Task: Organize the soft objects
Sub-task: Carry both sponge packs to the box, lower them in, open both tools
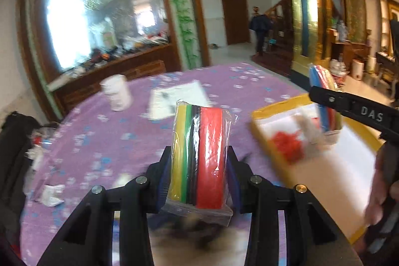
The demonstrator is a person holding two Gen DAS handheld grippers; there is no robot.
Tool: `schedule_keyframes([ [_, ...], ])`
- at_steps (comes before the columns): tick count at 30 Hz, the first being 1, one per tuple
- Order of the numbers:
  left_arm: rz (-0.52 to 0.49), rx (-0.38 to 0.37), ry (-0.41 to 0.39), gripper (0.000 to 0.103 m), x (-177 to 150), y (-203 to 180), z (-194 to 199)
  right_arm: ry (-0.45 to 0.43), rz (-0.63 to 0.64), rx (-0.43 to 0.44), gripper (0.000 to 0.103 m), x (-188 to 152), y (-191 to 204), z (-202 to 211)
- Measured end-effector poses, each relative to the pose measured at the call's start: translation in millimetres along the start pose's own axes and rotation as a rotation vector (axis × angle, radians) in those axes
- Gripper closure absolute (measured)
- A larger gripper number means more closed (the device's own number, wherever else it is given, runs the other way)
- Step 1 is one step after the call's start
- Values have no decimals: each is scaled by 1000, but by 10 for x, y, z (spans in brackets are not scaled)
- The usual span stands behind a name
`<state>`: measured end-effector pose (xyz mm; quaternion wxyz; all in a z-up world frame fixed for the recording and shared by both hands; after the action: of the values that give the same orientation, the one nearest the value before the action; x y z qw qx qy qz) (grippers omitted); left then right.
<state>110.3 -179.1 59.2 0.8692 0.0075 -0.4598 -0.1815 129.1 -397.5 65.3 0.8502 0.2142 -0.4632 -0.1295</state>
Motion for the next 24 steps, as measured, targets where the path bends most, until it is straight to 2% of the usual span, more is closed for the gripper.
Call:
schedule_keyframes([
  [6, 43, -171, 100, 65, 146, -718, -333, 48, -161, -99, 58, 96, -706, -25],
  [10, 38, -231, 168, 65, 95, -1100, -561, 122, -166, -173, 58, 22, -956, -102],
  [13, 51, -278, 225, 65, -64, -1288, -681, 177, -162, -196, 58, -78, -1033, -162],
  [17, 10, -298, 245, 65, -213, -1439, -722, 221, -145, -241, 58, -169, -1098, -220],
  [20, -36, -288, 229, 65, -262, -1526, -699, 238, -150, -280, 58, -219, -1162, -248],
  [24, -79, -267, 207, 65, -293, -1589, -668, 250, -161, -287, 58, -239, -1211, -270],
])
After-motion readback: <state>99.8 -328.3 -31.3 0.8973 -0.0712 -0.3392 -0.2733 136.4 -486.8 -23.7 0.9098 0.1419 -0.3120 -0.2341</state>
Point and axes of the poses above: each gripper's, at about its wrist camera, not at the fingertips, and z roughly against the way its jaws point, y to its left, x to its top, the point moved 10 cm from there along -z, roughly the way its jaws point, and after that the axes turned 5 degrees about -z, right-handed, at the moved point
